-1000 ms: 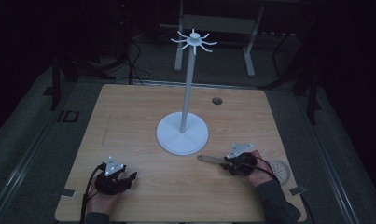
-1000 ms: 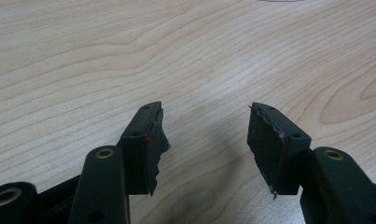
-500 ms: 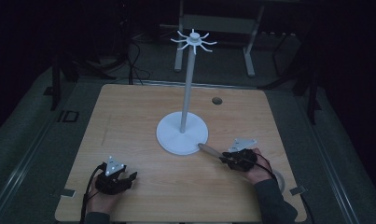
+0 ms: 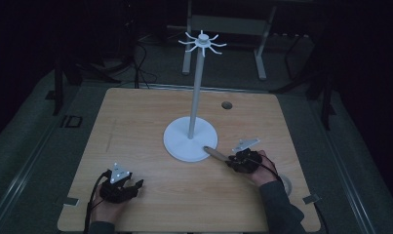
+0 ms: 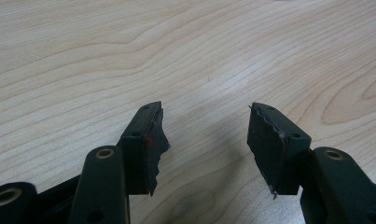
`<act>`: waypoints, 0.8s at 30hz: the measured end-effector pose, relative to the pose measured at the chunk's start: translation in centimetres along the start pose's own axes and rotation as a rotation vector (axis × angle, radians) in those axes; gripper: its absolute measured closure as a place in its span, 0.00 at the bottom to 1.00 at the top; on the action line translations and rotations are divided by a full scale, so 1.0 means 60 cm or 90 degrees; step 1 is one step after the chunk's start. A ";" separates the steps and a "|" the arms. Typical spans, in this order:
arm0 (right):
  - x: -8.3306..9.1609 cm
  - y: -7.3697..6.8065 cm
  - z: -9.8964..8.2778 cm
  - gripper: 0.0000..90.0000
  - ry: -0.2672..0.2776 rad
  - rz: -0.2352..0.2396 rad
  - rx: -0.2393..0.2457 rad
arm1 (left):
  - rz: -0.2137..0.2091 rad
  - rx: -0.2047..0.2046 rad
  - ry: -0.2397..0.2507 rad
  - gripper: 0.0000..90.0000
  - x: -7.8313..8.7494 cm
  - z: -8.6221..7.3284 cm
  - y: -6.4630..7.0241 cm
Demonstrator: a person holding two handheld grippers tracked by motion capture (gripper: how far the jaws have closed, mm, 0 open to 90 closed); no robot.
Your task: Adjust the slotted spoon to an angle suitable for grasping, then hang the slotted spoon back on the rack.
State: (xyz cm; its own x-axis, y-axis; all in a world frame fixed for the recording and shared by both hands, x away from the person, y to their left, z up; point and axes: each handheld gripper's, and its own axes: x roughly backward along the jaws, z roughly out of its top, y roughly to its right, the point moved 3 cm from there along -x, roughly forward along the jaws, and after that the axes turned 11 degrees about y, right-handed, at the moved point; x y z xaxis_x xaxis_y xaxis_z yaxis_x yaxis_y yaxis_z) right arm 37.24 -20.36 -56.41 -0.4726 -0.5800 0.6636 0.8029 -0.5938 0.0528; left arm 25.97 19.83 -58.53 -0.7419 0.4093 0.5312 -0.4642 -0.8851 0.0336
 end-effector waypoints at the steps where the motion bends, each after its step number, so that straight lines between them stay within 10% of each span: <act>1: 0.000 0.001 0.000 0.79 -0.007 -0.004 0.004 | 0.000 -0.001 0.000 0.51 0.000 0.000 0.001; 24: -0.006 0.014 0.000 0.65 -0.112 0.002 0.025 | 0.000 -0.001 0.000 0.51 0.001 0.000 0.000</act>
State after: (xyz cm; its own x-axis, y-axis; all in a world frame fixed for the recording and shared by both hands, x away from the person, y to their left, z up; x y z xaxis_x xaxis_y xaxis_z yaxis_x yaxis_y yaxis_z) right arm 38.08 -20.63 -56.63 -0.4011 -0.4734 0.7842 0.8198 -0.5675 0.0768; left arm 25.95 19.84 -58.50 -0.7413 0.4098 0.5316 -0.4654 -0.8845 0.0329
